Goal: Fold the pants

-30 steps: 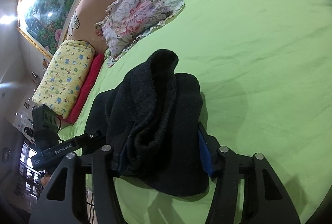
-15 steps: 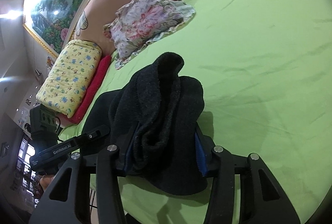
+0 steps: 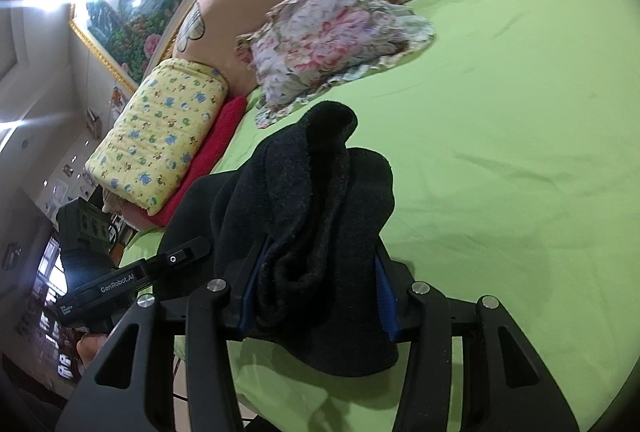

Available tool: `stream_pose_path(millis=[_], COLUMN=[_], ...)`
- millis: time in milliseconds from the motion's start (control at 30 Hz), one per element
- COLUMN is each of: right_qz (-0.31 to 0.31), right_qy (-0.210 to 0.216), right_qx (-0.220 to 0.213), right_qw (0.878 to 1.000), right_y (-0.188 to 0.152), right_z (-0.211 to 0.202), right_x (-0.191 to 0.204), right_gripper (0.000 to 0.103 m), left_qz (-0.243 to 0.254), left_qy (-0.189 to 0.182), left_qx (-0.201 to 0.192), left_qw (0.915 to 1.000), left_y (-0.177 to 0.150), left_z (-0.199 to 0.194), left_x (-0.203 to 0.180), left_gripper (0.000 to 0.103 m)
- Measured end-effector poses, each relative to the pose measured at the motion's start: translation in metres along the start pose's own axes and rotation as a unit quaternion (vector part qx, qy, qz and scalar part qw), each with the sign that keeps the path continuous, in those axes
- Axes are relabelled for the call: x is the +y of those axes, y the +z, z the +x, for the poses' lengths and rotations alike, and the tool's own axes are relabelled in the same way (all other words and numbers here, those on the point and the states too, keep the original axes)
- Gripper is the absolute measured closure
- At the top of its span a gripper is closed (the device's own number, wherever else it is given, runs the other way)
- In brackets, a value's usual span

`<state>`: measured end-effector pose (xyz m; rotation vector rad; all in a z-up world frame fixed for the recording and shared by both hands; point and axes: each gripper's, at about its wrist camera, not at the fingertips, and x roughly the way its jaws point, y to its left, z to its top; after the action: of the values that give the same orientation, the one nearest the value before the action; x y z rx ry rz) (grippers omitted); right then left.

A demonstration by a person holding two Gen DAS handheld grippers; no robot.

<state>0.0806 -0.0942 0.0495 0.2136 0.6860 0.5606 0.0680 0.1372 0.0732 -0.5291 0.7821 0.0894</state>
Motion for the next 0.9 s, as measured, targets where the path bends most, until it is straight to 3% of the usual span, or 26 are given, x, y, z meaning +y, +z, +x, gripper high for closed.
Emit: stream_pose_path(millis=[400,900], right_qz=[-0.016,-0.019], right_qy=[0.011,-0.001], right_qx=[0.008,0.023], right_qw=[1.0,1.0], right_y=[0.031,0.08], right_z=[0.049,0.114], right_x=[0.021,0.012], right_gripper=[0.054,0.054], left_qz=[-0.016,-0.022], left_qy=[0.028,0.052], left_qx=[-0.014,-0.013], left_qw=[0.9994,0.9983], left_y=[0.036,0.095], left_z=[0.009,0.059], left_x=[0.034,0.058], left_gripper=[0.071,0.071])
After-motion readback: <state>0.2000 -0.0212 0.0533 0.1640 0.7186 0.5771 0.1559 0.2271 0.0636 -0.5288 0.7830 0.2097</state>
